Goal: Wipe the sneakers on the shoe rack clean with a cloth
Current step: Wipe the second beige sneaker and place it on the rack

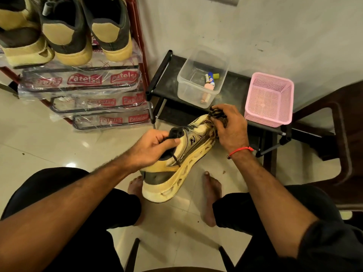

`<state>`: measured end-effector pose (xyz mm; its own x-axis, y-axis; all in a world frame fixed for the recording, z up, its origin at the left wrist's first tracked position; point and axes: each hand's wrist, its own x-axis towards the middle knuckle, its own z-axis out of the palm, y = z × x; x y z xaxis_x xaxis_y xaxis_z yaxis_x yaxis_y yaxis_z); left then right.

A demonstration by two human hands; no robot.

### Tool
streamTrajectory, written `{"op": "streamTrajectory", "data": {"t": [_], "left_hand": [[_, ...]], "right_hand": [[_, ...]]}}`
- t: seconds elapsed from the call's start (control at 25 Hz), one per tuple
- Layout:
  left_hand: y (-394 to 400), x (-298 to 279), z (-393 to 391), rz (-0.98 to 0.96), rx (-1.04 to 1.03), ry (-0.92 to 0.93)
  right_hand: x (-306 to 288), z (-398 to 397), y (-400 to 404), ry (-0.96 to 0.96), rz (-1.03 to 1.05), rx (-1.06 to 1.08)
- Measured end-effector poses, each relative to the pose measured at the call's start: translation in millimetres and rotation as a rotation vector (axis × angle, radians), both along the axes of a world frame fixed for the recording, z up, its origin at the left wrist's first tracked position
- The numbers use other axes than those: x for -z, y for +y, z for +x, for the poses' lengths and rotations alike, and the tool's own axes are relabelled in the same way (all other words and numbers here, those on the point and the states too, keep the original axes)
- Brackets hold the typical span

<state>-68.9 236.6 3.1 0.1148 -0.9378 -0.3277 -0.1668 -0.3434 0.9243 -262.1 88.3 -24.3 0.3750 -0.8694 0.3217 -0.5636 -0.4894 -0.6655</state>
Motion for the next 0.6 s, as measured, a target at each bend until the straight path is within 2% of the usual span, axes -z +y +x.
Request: {"op": "streamTrajectory", "data": {"t": [0.08,0.2,0.44,0.52,0.6], "left_hand": [[3.4,1.7,-2.9,-0.080,0.078,-0.180],[6.1,6.2,-4.1,-0.143,0.082,-0.307],[2.2,7.4,7.4,-0.171,-0.104,-0.279],[0.6,5.4,8.5,-0.163,-0.134,-0.248],[-1.9,3.0,4.9,-0.161,-0.170,-0.224]], "right_hand": [[-0.3,-6.0,-5.1,0.018,0.023,0.066],[-6.4,3.4,3.8,0.015,0.035,0.057],[-26.9,45.2,73.9,-0.118,0.027,-0.243],[-25.5,38.8,63.2,-0.087,-0.016,-0.235],[-14.2,25.7,35.9,-0.033,-0.034,-0.119]]}}
